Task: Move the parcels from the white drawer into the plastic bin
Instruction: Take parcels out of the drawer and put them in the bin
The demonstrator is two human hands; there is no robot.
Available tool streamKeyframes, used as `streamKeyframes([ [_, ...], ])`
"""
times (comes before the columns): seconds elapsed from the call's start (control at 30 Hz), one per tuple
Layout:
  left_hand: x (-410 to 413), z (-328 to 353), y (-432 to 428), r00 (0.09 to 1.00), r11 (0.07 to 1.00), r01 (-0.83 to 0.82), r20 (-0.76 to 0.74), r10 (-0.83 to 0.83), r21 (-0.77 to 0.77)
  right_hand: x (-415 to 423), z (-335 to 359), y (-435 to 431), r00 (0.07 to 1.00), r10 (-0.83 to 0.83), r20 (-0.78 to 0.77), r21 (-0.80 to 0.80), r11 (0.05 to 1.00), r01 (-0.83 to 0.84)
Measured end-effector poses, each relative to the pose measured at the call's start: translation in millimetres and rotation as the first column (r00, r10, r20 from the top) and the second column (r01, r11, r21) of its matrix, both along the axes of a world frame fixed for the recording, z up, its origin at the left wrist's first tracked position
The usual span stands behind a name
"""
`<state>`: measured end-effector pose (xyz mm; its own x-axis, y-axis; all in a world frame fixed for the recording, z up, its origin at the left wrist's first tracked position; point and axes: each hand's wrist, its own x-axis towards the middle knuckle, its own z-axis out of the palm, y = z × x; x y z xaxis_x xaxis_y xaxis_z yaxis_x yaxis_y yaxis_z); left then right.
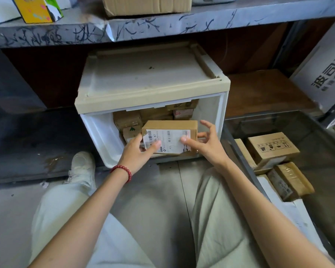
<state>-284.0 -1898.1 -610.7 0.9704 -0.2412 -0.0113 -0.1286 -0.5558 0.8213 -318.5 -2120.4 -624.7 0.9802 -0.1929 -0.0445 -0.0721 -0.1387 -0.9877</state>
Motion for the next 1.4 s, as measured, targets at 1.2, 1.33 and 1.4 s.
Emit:
streamKeyframes([
  [1.2,-27,-66,-308,0.698,0.598,0.453,0.154,-0.699,0.662,-176,-132,-238,0.368,-0.767,-0.526,-0.263,0.558,0.787],
  [1.33,-24,-73,-307,0.702,0.624,0.442,0.185,-0.688,0.645,-160,-144,-244,0.376,-0.82,-0.432,-0.414,0.55,0.725],
  [1.4,-25,-77,-307,0.706,0.639,0.441,0.195,-0.68,0.63,-152,-149,-245,0.39,-0.833,-0.393,-0.485,0.548,0.682],
])
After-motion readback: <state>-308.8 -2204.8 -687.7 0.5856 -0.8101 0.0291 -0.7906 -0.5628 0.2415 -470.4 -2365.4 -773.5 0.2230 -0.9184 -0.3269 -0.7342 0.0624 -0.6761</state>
